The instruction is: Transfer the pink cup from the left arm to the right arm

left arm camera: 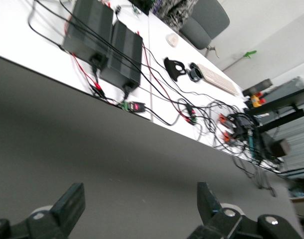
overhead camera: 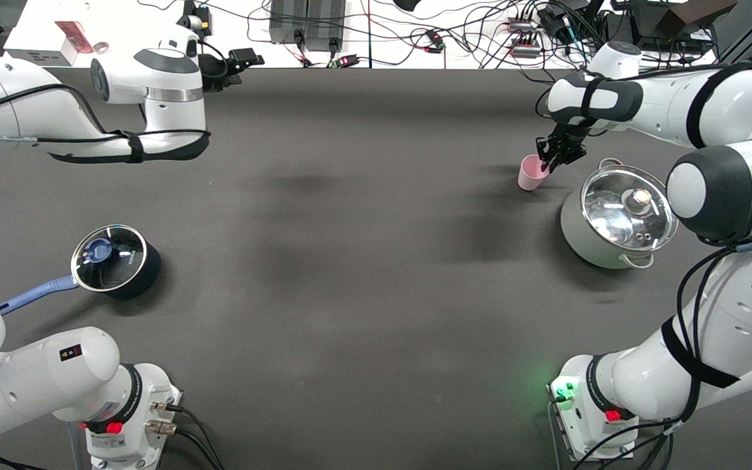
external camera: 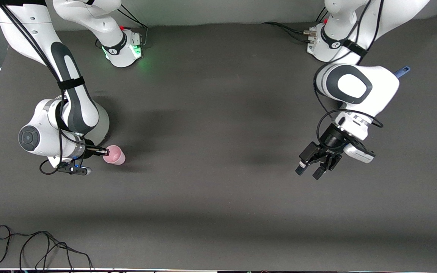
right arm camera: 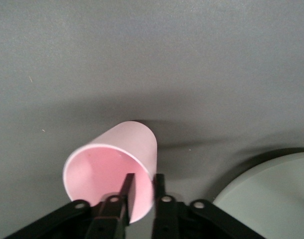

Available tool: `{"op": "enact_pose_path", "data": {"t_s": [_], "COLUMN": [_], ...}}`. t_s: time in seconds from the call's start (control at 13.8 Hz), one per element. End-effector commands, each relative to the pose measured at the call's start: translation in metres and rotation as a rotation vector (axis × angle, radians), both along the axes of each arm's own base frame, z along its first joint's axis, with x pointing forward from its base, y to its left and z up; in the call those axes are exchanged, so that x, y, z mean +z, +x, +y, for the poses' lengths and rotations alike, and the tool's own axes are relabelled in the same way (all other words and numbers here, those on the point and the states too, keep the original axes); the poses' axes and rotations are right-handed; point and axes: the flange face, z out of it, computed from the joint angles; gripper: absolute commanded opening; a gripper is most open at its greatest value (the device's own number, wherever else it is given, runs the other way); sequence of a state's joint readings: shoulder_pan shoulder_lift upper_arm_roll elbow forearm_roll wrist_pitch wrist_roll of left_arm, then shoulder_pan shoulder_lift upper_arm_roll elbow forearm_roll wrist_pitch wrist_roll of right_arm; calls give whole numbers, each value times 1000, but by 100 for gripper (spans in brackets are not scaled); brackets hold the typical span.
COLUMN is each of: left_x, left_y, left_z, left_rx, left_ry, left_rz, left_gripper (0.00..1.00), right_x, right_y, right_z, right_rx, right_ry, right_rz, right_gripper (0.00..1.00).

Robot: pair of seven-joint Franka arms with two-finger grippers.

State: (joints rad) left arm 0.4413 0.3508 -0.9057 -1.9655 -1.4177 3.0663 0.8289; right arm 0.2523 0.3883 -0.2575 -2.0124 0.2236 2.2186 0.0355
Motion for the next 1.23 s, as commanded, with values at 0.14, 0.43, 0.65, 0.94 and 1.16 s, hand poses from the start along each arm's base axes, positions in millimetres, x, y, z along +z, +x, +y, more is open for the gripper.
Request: {"op": "enact_pose_path", "data": {"t_s": [0.14, 0.43, 0.65, 0.94, 1.16], "left_x": [0, 9, 23, 67, 109], "left_y": [2, -4, -21, -34, -35], "left_z": [31, 84, 130, 178, 200], "left_rx": [-123, -298, -414, -486, -490], "left_ry": [-11, 143, 352, 544, 598], "left_rz": [142, 327, 446, 560, 635], "left_gripper": [100, 100, 100, 100, 100], "right_x": [68, 176, 256, 343, 353], "right_y": [5, 1, -9, -21, -27], "right_z": [8, 11, 29, 27, 23], "right_rx": [13, -69, -5, 5, 17], "right_ry": [57, 75, -43, -45, -82], "right_rz": [-62, -132, -136, -100, -75], "right_gripper": [87, 99, 100, 100, 100]}}
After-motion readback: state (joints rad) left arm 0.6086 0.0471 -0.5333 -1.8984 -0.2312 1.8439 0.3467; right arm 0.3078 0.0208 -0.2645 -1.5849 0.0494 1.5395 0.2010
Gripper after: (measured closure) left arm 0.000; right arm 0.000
